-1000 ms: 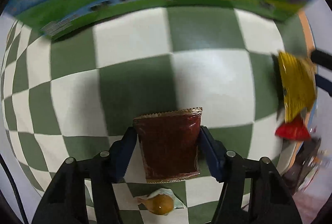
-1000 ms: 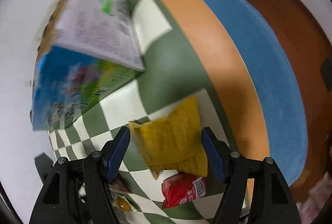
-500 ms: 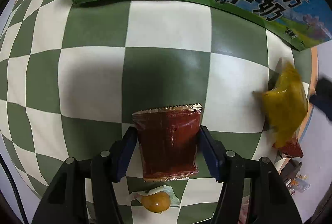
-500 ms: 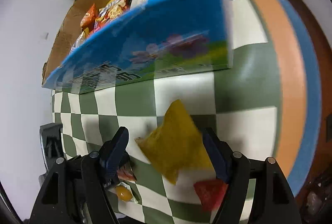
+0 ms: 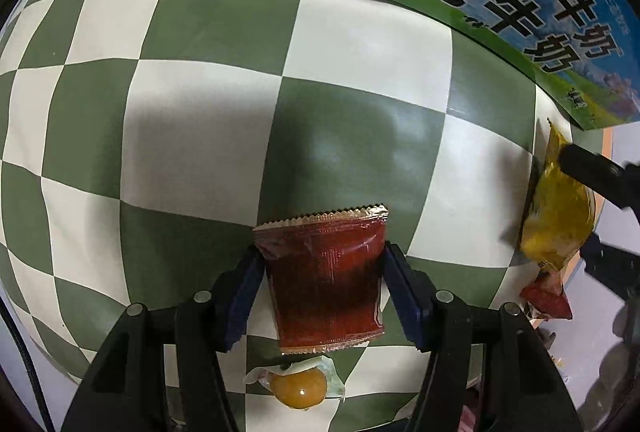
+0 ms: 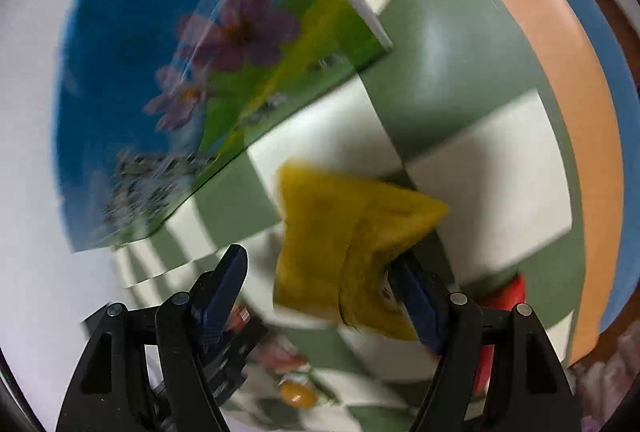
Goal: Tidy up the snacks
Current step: 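Grasp the red sauce packet with left tool while right tool grasps yellow chip bag, then carry both packs into the box and open both tools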
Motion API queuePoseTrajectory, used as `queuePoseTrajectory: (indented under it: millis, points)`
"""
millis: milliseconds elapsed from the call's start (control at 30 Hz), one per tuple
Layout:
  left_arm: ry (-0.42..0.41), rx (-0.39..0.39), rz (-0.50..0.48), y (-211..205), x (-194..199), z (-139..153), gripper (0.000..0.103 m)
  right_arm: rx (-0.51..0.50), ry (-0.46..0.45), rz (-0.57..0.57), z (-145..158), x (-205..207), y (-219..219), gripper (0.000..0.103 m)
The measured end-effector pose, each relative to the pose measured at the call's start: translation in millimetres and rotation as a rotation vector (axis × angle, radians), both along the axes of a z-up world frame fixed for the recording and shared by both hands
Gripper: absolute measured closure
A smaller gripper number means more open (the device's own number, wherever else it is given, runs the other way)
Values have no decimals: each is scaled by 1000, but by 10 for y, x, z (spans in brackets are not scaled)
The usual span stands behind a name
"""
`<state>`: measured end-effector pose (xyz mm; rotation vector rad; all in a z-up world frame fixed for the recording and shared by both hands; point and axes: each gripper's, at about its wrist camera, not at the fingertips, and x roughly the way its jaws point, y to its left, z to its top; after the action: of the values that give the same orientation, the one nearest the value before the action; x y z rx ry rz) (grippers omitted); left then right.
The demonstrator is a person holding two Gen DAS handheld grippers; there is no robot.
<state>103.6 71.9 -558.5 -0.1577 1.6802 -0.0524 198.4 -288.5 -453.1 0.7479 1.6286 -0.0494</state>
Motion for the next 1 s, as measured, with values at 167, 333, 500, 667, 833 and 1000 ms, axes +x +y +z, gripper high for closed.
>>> queuePoseTrajectory:
  millis: [167, 333, 500, 667, 833, 1000]
  points:
    - [-5, 7, -8, 48, 21, 8, 44, -144, -53, 248, 47, 108, 329, 33]
    - [-17, 26, -46, -80, 77, 47, 44, -260, -125, 504, 172, -56, 639, 44]
    - [-81, 99, -162, -232, 73, 105, 50, -262, -135, 562, 190, -231, 700, 42]
    - [-121, 119, -197, -328, 163, 161, 52, -232, -130, 537, 168, -335, 734, 41]
    - [-36, 13, -143, -206, 242, 14, 33, -218, -129, 528, 148, -493, 693, 41]
    - [-6, -32, -100, -40, 184, -42, 33, -199, -134, 524, 255, -544, 582, 39]
